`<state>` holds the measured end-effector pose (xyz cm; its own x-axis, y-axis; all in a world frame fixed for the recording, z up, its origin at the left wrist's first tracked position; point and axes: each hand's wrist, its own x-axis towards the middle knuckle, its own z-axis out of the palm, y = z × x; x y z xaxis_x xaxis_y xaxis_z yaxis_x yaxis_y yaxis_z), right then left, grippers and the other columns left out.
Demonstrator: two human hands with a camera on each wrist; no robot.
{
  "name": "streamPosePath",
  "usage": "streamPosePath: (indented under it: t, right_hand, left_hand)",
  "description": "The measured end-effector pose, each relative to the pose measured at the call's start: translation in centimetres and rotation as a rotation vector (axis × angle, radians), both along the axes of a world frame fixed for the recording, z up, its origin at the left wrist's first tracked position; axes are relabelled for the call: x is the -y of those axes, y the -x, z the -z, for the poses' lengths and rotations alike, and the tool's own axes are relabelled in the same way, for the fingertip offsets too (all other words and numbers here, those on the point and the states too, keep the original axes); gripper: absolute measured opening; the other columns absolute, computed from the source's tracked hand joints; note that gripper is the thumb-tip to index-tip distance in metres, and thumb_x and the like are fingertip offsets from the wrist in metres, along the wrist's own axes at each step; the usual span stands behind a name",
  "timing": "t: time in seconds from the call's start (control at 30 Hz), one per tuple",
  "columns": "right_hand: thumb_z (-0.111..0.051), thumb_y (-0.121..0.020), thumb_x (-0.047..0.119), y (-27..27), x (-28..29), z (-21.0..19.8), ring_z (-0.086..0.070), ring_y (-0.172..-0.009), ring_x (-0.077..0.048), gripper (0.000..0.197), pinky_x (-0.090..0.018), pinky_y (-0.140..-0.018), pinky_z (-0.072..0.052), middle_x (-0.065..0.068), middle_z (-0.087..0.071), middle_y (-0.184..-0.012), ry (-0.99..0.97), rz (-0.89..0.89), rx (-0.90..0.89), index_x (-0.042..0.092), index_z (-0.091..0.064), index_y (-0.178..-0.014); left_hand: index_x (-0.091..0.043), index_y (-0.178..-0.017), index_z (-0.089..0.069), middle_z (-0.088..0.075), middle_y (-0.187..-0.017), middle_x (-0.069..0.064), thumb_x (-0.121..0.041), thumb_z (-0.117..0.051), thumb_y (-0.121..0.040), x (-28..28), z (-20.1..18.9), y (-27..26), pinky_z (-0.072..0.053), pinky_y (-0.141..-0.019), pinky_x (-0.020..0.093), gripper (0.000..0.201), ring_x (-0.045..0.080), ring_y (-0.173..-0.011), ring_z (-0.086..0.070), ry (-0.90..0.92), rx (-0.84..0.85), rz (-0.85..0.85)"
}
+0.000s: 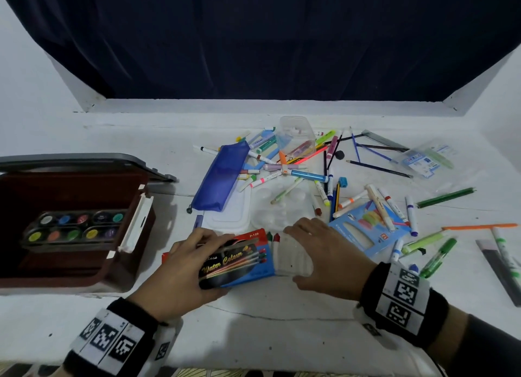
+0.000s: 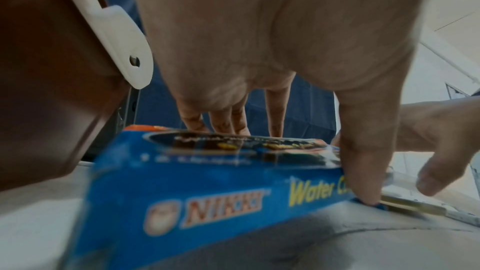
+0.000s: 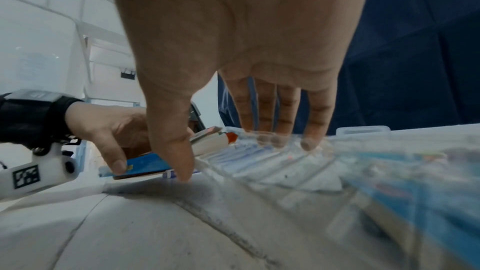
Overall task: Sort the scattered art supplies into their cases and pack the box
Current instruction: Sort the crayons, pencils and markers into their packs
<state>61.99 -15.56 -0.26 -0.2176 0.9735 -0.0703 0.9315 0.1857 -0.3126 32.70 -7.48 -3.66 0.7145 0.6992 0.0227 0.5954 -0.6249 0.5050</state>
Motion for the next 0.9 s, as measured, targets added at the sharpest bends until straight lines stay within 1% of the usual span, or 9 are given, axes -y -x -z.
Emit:
streamPosePath:
  t: [0.13, 0.3, 0.37, 0.47, 0.63, 0.7, 0.77, 0.83, 0.9]
  right_hand:
    - [-0.068, -0.076, 0.048, 0.4, 0.1, 0.1, -0.043, -0.109, -0.012, 0.066, -0.033, -0.096, -0.044, 0.007, -0.046, -0.123, 0.035, -0.037, 0.016, 0.026, -0.044, -0.134]
    - [-0.068, -0.08, 0.051, 0.7, 0.1, 0.8, -0.04, -0.12, -0.013, 0.076, -0.033, -0.103, -0.039, 0.006, -0.043, -0.134, 0.101, -0.078, 0.052, 0.024, -0.039, -0.145]
    - [-0.07, -0.079, 0.049, 0.7, 0.0, 1.0, -0.039, -0.122, -0.014, 0.079, -0.034, -0.106, -0.038, 0.005, -0.042, -0.136, 0.126, -0.076, 0.042, 0.023, -0.037, -0.146]
    - [-0.076, -0.076, 0.043, 0.8, -0.2, 1.2, -0.038, -0.126, -0.015, 0.084, -0.035, -0.106, -0.037, 0.005, -0.038, -0.139, 0.202, -0.057, 0.022, 0.021, -0.034, -0.146]
    - [-0.078, -0.074, 0.043, 1.2, -1.1, 1.6, -0.033, -0.128, -0.02, 0.098, -0.044, -0.106, -0.037, 0.003, -0.034, -0.142, 0.305, -0.113, 0.128, 0.027, -0.022, -0.153]
    - [-0.08, -0.073, 0.043, 1.5, -1.8, 1.6, -0.033, -0.124, -0.02, 0.099, -0.045, -0.102, -0.039, 0.002, -0.036, -0.137, 0.309, -0.139, 0.151, 0.03, -0.023, -0.152]
    - [-0.082, -0.072, 0.041, 1.8, -2.2, 1.6, -0.033, -0.12, -0.019, 0.098, -0.043, -0.1, -0.039, 0.001, -0.037, -0.134, 0.323, -0.146, 0.139, 0.03, -0.025, -0.151]
    - [-0.083, -0.071, 0.038, 2.2, -2.5, 1.6, -0.034, -0.119, -0.019, 0.096, -0.041, -0.099, -0.039, 0.001, -0.038, -0.134, 0.325, -0.161, 0.117, 0.027, -0.03, -0.15]
    - [-0.084, -0.07, 0.034, 2.3, -2.7, 1.8, -0.036, -0.118, -0.018, 0.091, -0.033, -0.098, -0.037, 0.001, -0.041, -0.133, 0.305, -0.174, 0.079, 0.024, -0.036, -0.148]
  left_hand:
    - [-0.055, -0.144, -0.033, -0.039, -0.127, -0.026, -0.053, -0.081, -0.063, -0.4, 0.4, 0.1, -0.05, -0.097, 0.035, 0.094, 0.009, -0.115, -0.054, 0.016, -0.009, 0.026]
    - [-0.052, -0.141, -0.038, -0.039, -0.123, -0.028, -0.047, -0.085, -0.063, -0.4, 0.3, 0.3, -0.051, -0.095, 0.024, 0.091, -0.002, -0.116, -0.052, 0.057, -0.02, 0.068]
    - [-0.056, -0.139, -0.035, -0.039, -0.122, -0.029, -0.048, -0.084, -0.064, -0.4, 0.3, 0.3, -0.05, -0.095, 0.022, 0.09, -0.005, -0.116, -0.05, 0.077, -0.044, 0.076]
    - [-0.052, -0.141, -0.035, -0.039, -0.121, -0.028, -0.052, -0.082, -0.065, -0.5, 0.3, 0.3, -0.047, -0.098, 0.022, 0.09, -0.007, -0.117, -0.045, 0.084, -0.108, 0.078]
    - [-0.05, -0.144, -0.031, -0.038, -0.128, -0.028, -0.056, -0.077, -0.066, -0.7, 0.1, -0.2, -0.043, -0.103, 0.03, 0.091, -0.004, -0.121, -0.038, 0.074, -0.215, 0.094]
    - [-0.046, -0.146, -0.033, -0.039, -0.131, -0.025, -0.053, -0.08, -0.07, -0.5, -0.2, -0.9, -0.04, -0.103, 0.024, 0.09, 0.0, -0.123, -0.039, 0.065, -0.235, 0.097]
    - [-0.04, -0.148, -0.035, -0.041, -0.134, -0.021, -0.052, -0.081, -0.072, -0.1, -0.4, -1.7, -0.039, -0.102, 0.021, 0.09, 0.003, -0.123, -0.041, 0.046, -0.25, 0.08]
    - [-0.037, -0.149, -0.035, -0.042, -0.136, -0.018, -0.052, -0.08, -0.074, 0.2, -0.6, -2.3, -0.041, -0.103, 0.026, 0.089, 0.004, -0.121, -0.041, 0.021, -0.276, 0.077]
    - [-0.036, -0.149, -0.035, -0.042, -0.138, -0.018, -0.052, -0.079, -0.075, 0.2, -0.8, -2.7, -0.039, -0.104, 0.026, 0.088, 0.005, -0.119, -0.04, 0.03, -0.297, 0.083]
